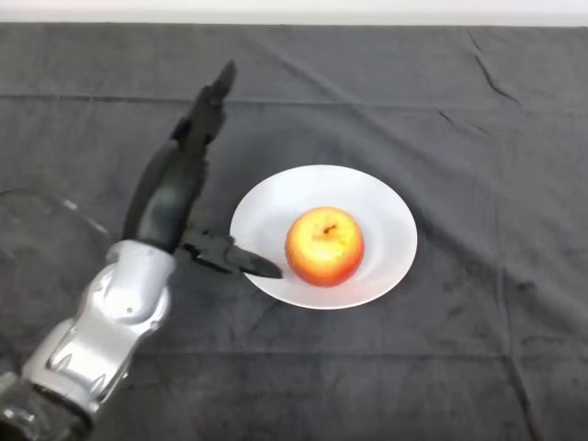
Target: Move the apple to the plate
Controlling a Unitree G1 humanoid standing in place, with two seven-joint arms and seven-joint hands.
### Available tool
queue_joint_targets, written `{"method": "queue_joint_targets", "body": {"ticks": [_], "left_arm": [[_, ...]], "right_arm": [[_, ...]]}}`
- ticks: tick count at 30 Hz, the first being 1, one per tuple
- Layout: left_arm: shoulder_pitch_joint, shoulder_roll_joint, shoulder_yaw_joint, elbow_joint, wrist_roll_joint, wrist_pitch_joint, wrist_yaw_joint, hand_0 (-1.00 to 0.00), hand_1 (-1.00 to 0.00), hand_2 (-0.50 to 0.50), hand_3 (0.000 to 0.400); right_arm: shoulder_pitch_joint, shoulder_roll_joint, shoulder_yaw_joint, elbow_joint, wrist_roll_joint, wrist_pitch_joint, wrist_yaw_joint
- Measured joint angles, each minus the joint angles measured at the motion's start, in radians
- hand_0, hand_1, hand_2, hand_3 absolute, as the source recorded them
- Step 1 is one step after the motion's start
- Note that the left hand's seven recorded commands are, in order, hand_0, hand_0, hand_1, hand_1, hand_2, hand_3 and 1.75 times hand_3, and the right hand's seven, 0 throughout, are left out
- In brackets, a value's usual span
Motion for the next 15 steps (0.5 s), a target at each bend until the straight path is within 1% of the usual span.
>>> {"method": "queue_joint_targets", "body": {"ticks": [4,6,11,15], "left_arm": [[0.074,0.017,0.063,-0.046,-0.005,-0.004,0.015,0.0,0.0,0.0,0.0],[0.111,0.036,0.097,-0.075,-0.014,-0.005,0.018,0.0,0.0,0.0,0.0],[0.196,0.08,0.208,-0.177,-0.038,-0.009,0.033,0.0,0.0,0.0,0.0],[0.248,0.108,0.299,-0.237,-0.058,-0.031,0.047,0.0,0.0,0.0,0.0]], "right_arm": [[0.0,0.0,0.0001,-0.001,0.0,0.007,0.0],[0.0,0.001,-0.0001,-0.001,-0.0001,0.01,0.0],[0.001,0.001,0.0,-0.002,0.0001,0.014,0.0],[0.003,0.001,-0.0003,-0.003,0.0001,0.016,0.0]]}}
